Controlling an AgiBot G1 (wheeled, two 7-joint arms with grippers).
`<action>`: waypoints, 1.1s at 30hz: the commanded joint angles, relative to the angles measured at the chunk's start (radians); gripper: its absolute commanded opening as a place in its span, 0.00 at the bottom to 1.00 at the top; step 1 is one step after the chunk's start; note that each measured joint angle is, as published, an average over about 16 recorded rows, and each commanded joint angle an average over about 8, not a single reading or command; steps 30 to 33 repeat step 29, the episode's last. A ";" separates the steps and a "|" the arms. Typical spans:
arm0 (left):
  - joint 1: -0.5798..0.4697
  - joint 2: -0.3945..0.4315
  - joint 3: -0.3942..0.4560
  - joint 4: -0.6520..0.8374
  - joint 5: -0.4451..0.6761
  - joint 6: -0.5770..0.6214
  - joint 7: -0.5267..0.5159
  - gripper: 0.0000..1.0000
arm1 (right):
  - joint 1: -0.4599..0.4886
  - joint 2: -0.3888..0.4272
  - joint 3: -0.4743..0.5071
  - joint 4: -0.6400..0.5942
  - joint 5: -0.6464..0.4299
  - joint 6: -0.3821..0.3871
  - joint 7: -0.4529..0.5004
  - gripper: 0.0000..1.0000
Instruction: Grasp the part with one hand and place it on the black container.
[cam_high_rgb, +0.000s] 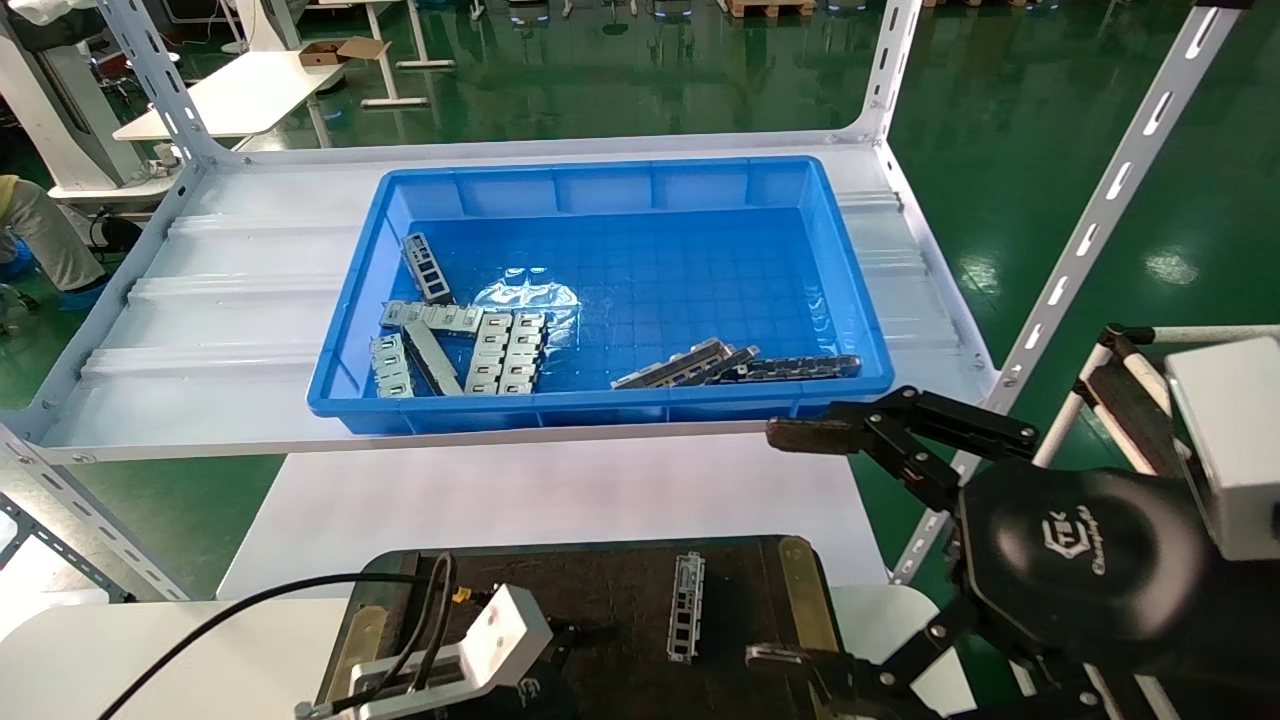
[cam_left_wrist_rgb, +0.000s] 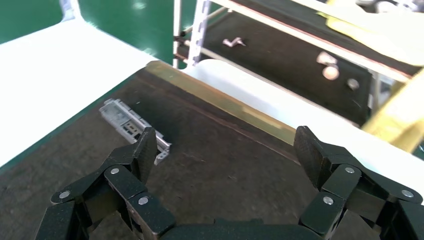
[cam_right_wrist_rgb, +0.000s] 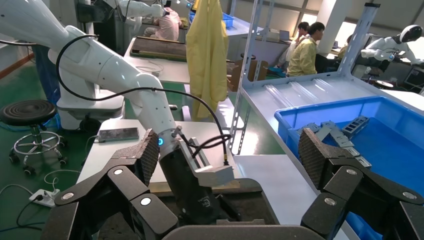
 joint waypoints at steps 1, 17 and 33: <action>0.004 -0.006 -0.020 0.018 -0.015 0.055 0.054 1.00 | 0.000 0.000 0.000 0.000 0.000 0.000 0.000 1.00; -0.046 0.009 -0.126 0.324 -0.163 0.491 0.339 1.00 | 0.000 0.000 -0.001 0.000 0.001 0.000 0.000 1.00; -0.059 -0.006 -0.131 0.349 -0.171 0.538 0.351 1.00 | 0.000 0.001 -0.001 0.000 0.001 0.001 -0.001 1.00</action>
